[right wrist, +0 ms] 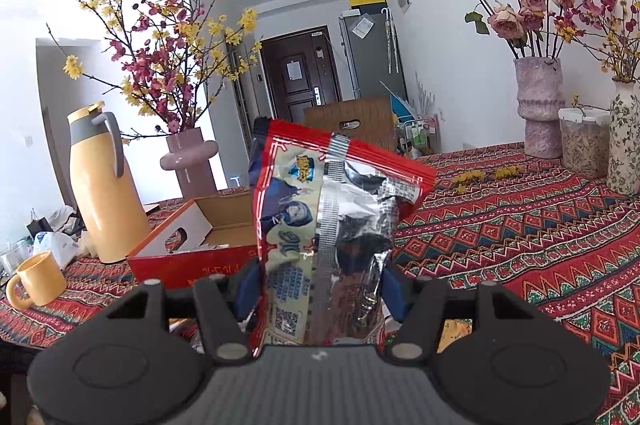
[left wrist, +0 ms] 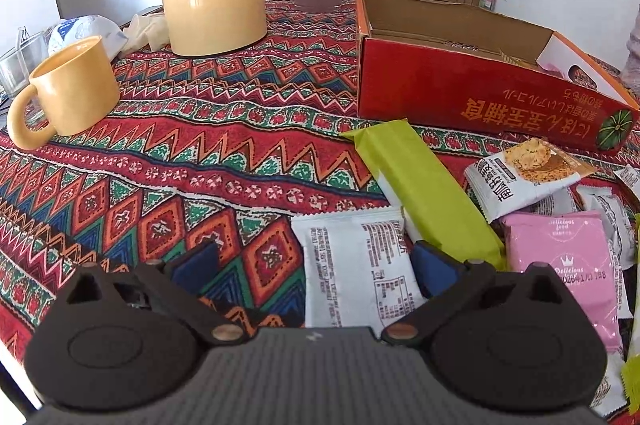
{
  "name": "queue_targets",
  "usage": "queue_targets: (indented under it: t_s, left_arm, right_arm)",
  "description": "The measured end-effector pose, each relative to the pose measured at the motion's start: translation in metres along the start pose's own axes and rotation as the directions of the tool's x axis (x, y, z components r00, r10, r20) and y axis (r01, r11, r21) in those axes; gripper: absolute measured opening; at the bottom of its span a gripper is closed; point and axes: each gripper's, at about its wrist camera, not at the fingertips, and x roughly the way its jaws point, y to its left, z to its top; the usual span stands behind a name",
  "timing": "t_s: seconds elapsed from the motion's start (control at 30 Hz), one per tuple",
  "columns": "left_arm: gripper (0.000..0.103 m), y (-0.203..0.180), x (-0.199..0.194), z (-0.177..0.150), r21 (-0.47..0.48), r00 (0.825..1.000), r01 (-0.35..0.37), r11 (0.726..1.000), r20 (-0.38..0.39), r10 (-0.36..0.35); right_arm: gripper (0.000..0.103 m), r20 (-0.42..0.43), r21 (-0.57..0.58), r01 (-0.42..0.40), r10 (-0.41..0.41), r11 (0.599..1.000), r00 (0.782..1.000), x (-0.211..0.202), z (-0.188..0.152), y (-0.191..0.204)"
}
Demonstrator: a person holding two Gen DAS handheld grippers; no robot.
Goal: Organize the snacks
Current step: 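Grasp a white wrapper with the left tool while the right tool holds the red bag above the box, then carry the white wrapper over the box with the left tool while the right tool holds the red bag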
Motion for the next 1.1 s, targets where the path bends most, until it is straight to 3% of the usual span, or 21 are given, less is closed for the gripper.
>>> queue_targets:
  t_s: [0.27, 0.37, 0.4, 0.43, 0.7, 1.1]
  left_arm:
    - [0.1, -0.001, 0.0, 0.001, 0.001, 1.0, 0.005, 1.0, 0.003, -0.005]
    - [0.071, -0.005, -0.006, 0.001, 0.023, 0.999, 0.025, 0.999, 0.029, -0.026]
    - [0.053, -0.005, -0.008, 0.001, 0.029, 0.999, 0.032, 0.999, 0.034, -0.033]
    - [0.047, -0.006, -0.01, 0.002, 0.036, 0.998, 0.041, 0.998, 0.038, -0.043]
    - [0.046, -0.002, -0.015, 0.003, 0.019, 0.996, 0.065, 0.998, 0.054, -0.066]
    - [0.046, -0.003, -0.038, 0.016, 0.029, 0.986, 0.078, 0.997, 0.147, -0.081]
  right_arm:
    - [0.061, -0.009, -0.001, -0.002, 0.002, 1.0, 1.0, -0.001, -0.001, 0.001]
    - [0.061, -0.009, -0.002, -0.002, 0.002, 1.0, 1.0, -0.001, -0.002, 0.002]
    - [0.061, -0.009, -0.003, -0.003, 0.003, 1.0, 1.0, -0.001, -0.002, 0.002]
    - [0.061, -0.01, -0.004, -0.004, 0.004, 1.0, 1.0, -0.001, -0.002, 0.002]
    - [0.061, -0.012, -0.009, -0.009, 0.008, 1.0, 1.0, 0.0, -0.003, 0.003]
    - [0.061, -0.003, -0.021, -0.02, 0.019, 1.0, 1.0, 0.003, 0.0, 0.009]
